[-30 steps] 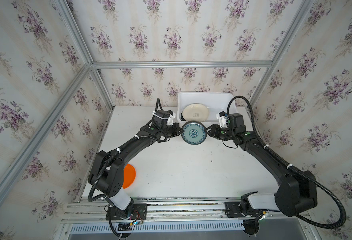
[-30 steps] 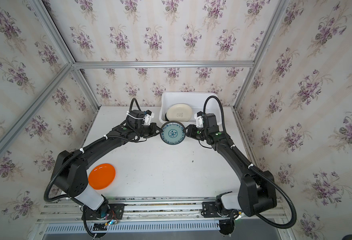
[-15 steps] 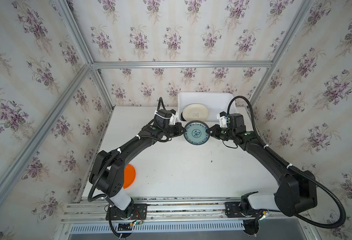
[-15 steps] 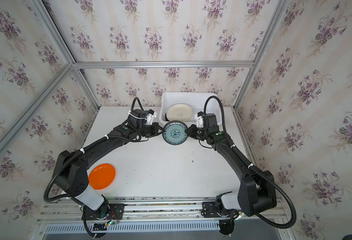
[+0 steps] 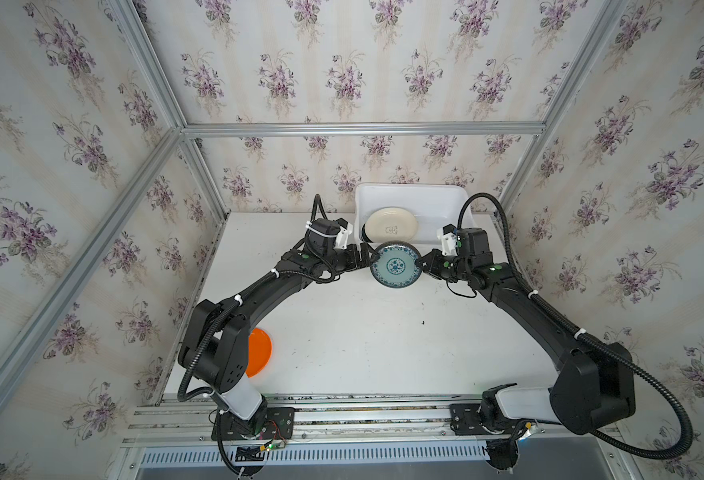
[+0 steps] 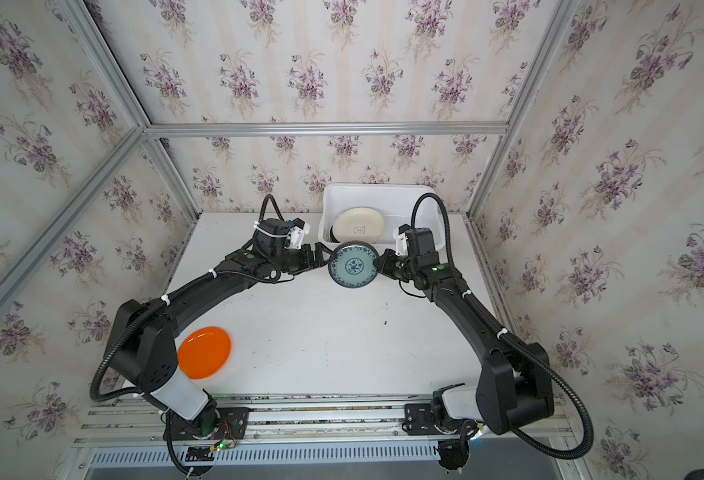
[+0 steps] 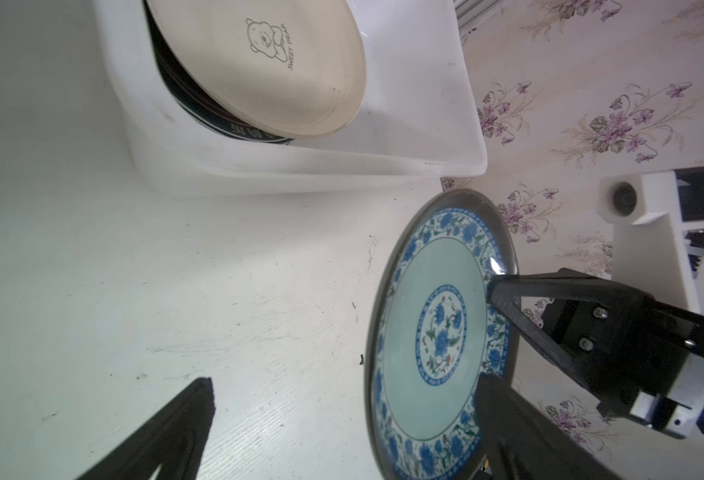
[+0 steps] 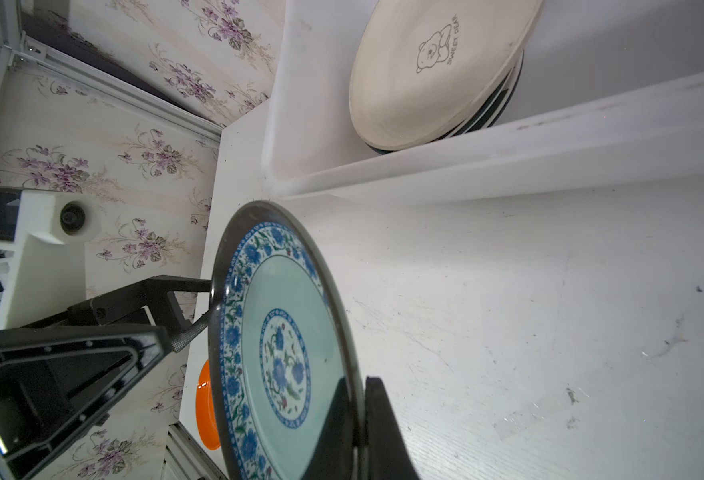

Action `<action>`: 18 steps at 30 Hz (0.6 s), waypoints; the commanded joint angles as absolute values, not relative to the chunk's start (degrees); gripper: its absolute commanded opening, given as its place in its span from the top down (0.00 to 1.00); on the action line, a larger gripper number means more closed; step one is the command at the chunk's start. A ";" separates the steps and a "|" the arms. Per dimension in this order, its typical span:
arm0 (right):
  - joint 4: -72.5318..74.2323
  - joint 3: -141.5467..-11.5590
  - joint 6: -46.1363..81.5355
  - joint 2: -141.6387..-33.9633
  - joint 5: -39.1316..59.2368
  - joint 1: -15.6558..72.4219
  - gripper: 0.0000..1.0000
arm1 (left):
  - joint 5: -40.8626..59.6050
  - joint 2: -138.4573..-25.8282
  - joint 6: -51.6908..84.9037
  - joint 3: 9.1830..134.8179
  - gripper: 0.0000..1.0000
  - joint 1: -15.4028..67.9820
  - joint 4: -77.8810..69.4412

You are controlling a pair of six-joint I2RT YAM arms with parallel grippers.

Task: Place the plates into the plastic bin on the countertop
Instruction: 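Carry the blue plate into the bin with the right gripper while the left gripper releases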

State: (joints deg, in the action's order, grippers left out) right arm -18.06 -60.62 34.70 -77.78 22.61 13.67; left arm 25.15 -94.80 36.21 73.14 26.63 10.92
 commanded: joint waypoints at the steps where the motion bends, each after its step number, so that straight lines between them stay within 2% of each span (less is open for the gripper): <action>1: -18.03 -62.62 35.72 -78.12 20.30 13.62 1.00 | 26.03 -94.75 34.83 72.95 0.01 25.31 9.49; 10: -18.11 -63.47 35.86 -78.96 15.83 12.07 1.00 | 27.30 -94.59 34.02 71.10 0.01 20.49 9.84; 18: -18.47 -70.39 33.31 -83.92 14.21 9.93 1.00 | 26.99 -93.34 32.99 71.07 0.01 18.42 10.79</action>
State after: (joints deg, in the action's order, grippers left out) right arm -20.14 -67.99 34.96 -82.81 15.62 10.13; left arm 26.98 -94.52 34.09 71.16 18.96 11.33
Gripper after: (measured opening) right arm 0.088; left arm 0.993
